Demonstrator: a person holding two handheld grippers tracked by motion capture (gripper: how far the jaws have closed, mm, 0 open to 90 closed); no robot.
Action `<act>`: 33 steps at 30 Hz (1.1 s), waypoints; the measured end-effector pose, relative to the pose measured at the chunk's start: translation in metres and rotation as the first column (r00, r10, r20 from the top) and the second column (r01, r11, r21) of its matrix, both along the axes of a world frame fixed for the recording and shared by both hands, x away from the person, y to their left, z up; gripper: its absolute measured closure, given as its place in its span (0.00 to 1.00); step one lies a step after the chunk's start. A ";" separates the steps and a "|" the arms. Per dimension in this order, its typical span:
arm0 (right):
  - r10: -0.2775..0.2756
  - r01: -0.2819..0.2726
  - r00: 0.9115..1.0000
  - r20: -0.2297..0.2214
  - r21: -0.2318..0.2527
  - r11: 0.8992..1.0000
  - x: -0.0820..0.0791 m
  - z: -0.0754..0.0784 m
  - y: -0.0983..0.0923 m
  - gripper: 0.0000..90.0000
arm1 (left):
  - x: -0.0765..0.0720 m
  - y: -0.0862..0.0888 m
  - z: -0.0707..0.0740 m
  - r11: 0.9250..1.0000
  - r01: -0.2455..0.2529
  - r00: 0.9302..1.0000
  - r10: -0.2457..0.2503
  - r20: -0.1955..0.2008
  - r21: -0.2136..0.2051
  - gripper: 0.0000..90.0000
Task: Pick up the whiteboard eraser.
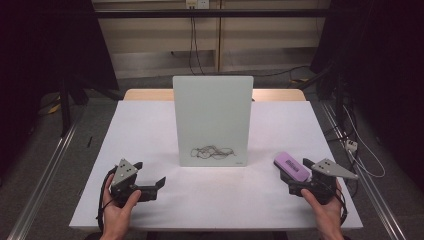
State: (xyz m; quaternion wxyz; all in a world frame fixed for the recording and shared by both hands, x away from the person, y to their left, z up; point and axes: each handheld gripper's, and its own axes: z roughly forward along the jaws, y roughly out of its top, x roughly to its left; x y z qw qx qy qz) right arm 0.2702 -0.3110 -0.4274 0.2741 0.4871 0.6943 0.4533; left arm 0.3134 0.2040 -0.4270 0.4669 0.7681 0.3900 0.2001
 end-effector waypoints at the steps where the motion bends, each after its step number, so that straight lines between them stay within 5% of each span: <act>1: 0.001 -0.001 1.000 -0.002 0.003 1.000 0.000 0.000 0.000 0.07 | 0.000 0.000 0.000 1.000 0.000 1.000 0.000 0.001 -0.001 0.06; 11: 0.042 -0.042 0.999 -0.006 0.020 0.999 0.002 0.002 -0.003 0.06 | 0.001 -0.001 -0.003 1.000 -0.020 1.000 0.020 -0.018 0.001 0.06; 16: 0.063 -0.063 0.998 -0.018 -0.011 0.998 0.005 0.005 -0.002 0.05 | -0.001 0.001 -0.003 1.000 -0.015 1.000 0.015 -0.025 0.013 0.06; 23: 0.106 -0.104 0.991 -0.082 0.029 0.994 0.001 0.005 -0.005 0.06 | -0.003 0.002 -0.004 1.000 -0.009 0.999 0.009 -0.038 0.004 0.06; 33: 0.105 -0.109 0.989 -0.101 -0.032 0.994 0.008 0.013 -0.008 0.04 | -0.003 0.004 -0.001 1.000 0.016 0.999 -0.016 -0.033 0.013 0.06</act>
